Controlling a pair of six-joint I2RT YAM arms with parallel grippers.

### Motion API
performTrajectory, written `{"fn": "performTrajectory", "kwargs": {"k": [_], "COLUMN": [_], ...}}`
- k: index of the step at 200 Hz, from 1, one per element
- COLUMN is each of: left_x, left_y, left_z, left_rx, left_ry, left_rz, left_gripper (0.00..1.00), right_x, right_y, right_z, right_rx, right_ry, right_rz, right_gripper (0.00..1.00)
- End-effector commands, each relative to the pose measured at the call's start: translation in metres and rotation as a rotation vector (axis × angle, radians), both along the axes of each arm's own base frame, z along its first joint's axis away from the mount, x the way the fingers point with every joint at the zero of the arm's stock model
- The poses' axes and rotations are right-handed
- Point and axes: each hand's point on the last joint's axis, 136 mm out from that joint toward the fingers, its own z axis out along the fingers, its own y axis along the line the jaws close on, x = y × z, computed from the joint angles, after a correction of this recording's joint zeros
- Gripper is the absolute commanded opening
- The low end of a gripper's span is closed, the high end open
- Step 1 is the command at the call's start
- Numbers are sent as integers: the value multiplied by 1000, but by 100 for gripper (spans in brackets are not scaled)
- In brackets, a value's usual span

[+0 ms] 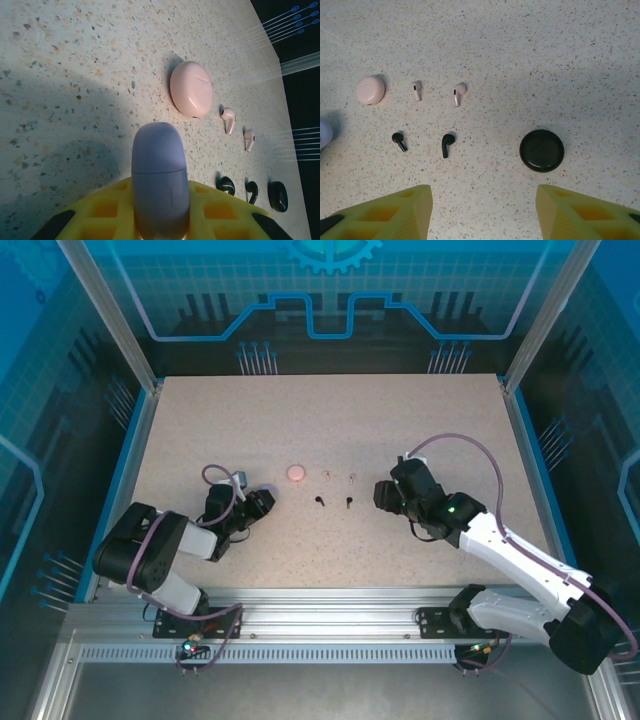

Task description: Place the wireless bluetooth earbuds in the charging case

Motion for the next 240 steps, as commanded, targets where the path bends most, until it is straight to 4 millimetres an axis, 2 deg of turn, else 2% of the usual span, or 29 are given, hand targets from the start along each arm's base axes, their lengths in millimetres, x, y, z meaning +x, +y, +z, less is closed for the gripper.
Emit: {"fn": "performTrajectory", "kwargs": {"k": [1,87,114,116,119,135,159,187,207,240], "left_x": [0,0,-1,-2,-1,-1,0,0,0,5], "left_y": [1,7,9,9,10,13,18,20,22,21], "left_z": [2,3,9,10,11,20,39,72,101,143], "left_rx": [-39,-36,-33,-33,-30,-15,33,106,149,150], "left_ry": [-14,-11,-30,-31,-34,-47,-79,-132,-185,-260], "left_rz": [-2,17,23,24,26,34,38,14,2,3], "left_gripper": [23,43,46,46,46,48,53,58,62,63], "right_x": [5,4,3,5,6,6,6,11,17,31], "right_y": [-3,-5,-6,-4,-3,-4,-5,-8,-11,-12], "right_z": [16,19,18,27,30,31,29,19,5,-24], "right_rx": [0,-8,-12,0,3,-4,-25,-47,-66,-109], "right_ry": [-32,-31,-29,-45,-49,-48,-30,18,65,164], "right_rz": [-10,-5,-3,-3,-3,0,12,32,49,109], "right_gripper": [59,60,62,62,63,64,70,78,83,84]}}
